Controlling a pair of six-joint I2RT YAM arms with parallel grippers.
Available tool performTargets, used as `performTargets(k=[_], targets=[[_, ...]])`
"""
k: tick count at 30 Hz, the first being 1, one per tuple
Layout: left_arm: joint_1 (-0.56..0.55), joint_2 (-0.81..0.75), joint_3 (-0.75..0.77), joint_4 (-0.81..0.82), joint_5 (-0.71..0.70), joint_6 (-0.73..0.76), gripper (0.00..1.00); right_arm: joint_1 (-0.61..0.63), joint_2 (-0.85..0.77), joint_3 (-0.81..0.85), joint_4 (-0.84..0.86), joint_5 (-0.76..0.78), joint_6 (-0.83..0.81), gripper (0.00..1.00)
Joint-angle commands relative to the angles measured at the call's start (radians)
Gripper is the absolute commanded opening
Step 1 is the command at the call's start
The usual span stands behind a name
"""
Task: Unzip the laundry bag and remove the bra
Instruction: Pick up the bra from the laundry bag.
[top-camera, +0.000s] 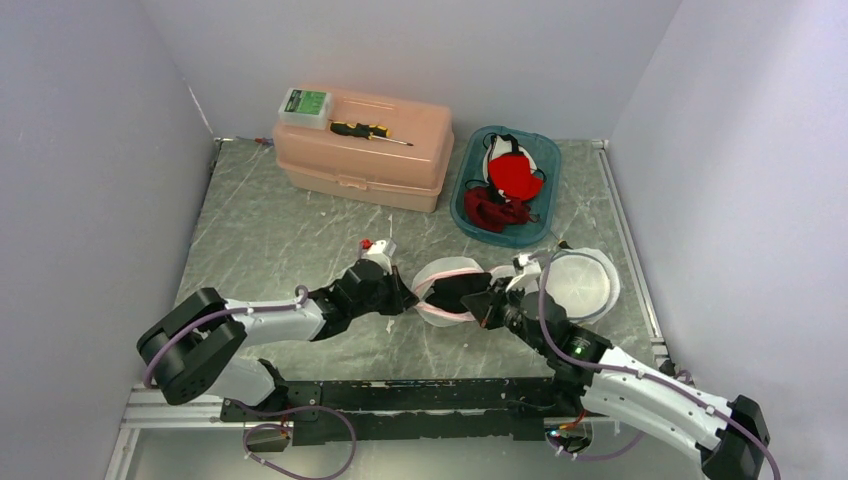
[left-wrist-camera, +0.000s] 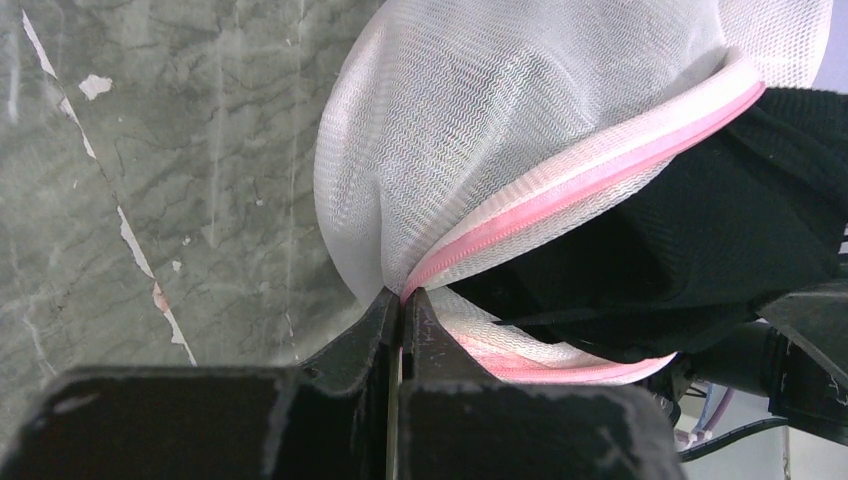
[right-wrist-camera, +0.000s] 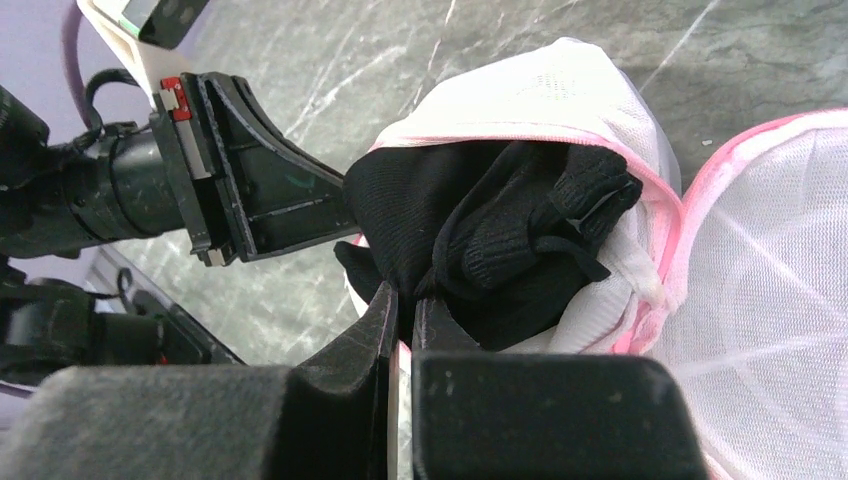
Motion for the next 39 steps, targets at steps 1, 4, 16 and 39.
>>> performTargets(k=[1, 4, 16, 39], targets=[[0.037, 0.027, -0.072, -0.190, -0.085, 0.067, 0.03, -0.024, 0.051, 0.168, 0.044, 0.038, -0.138, 0.00], [0.037, -0.006, -0.072, -0.190, -0.069, 0.067, 0.03, -0.024, 0.097, 0.208, -0.034, 0.016, -0.178, 0.00], [0.037, -0.097, -0.064, -0.255, -0.047, 0.063, 0.03, -0.018, 0.219, 0.438, -0.273, -0.081, -0.432, 0.90], [0.034, -0.165, -0.001, -0.235, 0.024, 0.055, 0.03, 0.041, 0.559, 0.563, -0.398, -0.001, -0.064, 0.71]])
